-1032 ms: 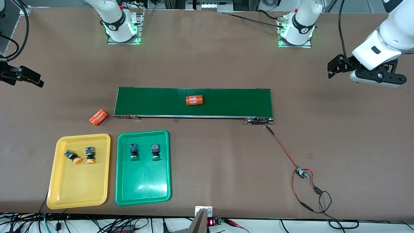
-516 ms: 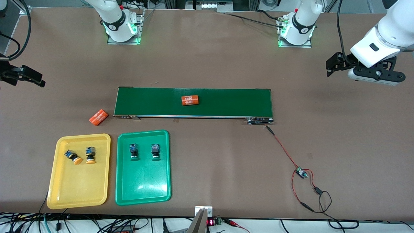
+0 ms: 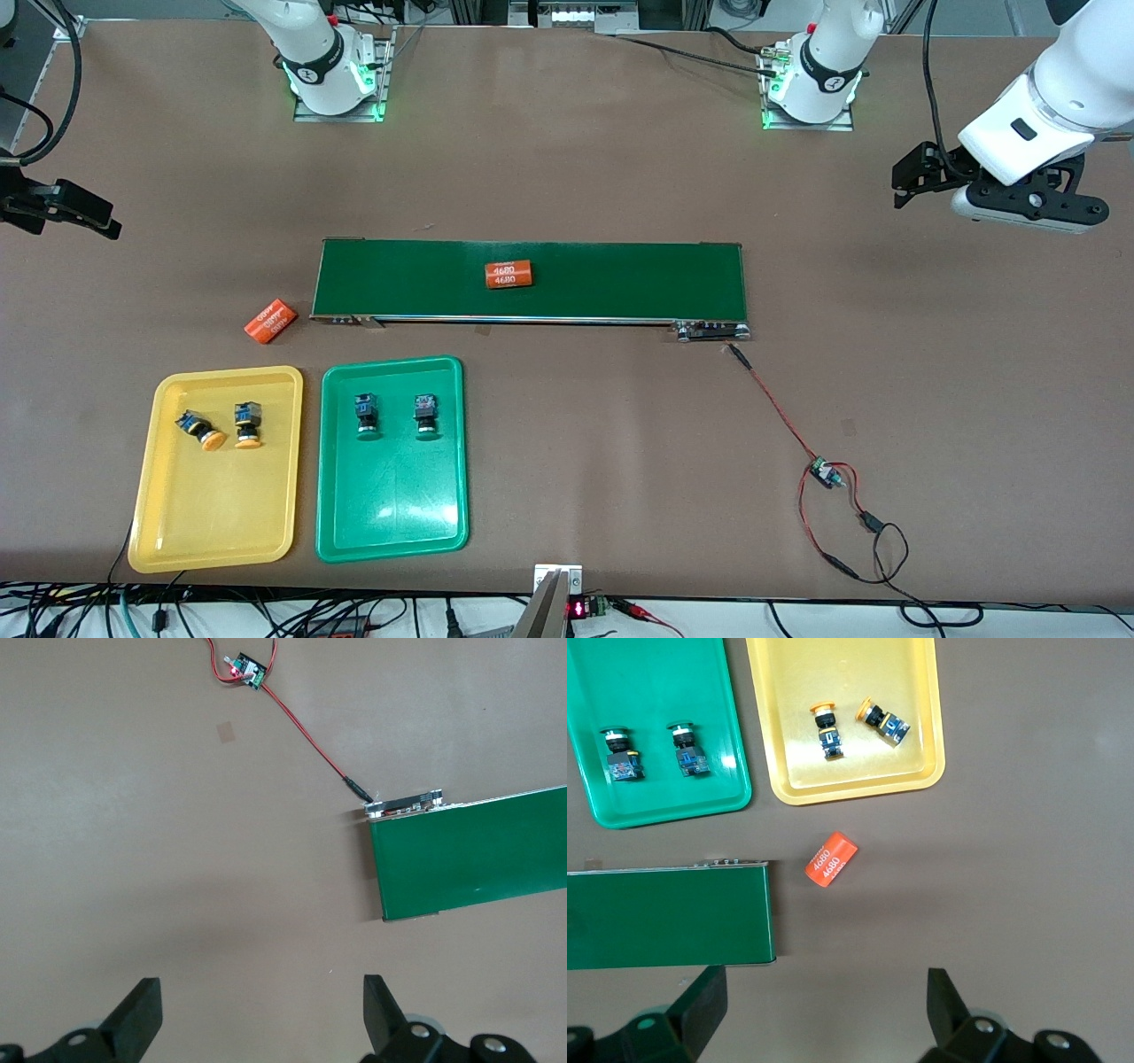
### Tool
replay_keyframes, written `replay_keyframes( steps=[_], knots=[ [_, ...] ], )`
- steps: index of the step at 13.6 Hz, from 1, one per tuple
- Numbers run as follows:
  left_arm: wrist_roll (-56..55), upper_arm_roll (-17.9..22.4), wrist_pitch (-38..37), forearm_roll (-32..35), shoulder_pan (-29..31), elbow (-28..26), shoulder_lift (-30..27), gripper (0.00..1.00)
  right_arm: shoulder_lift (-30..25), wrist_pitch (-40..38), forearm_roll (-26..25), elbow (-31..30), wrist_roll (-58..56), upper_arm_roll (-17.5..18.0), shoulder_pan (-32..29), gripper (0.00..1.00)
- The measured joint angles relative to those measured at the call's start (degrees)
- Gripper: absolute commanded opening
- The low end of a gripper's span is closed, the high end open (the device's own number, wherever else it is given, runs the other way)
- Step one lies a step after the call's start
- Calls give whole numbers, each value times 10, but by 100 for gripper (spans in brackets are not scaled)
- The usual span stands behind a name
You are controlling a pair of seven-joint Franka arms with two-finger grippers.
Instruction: Sort buttons by color to trays
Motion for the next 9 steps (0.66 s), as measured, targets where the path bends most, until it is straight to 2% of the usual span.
replay_keyframes(
  steps=[9],
  knots=[
    [-9, 0, -12, 0, 2, 1, 0, 100, 0, 8, 0, 0, -1, 0, 0, 100]
  ],
)
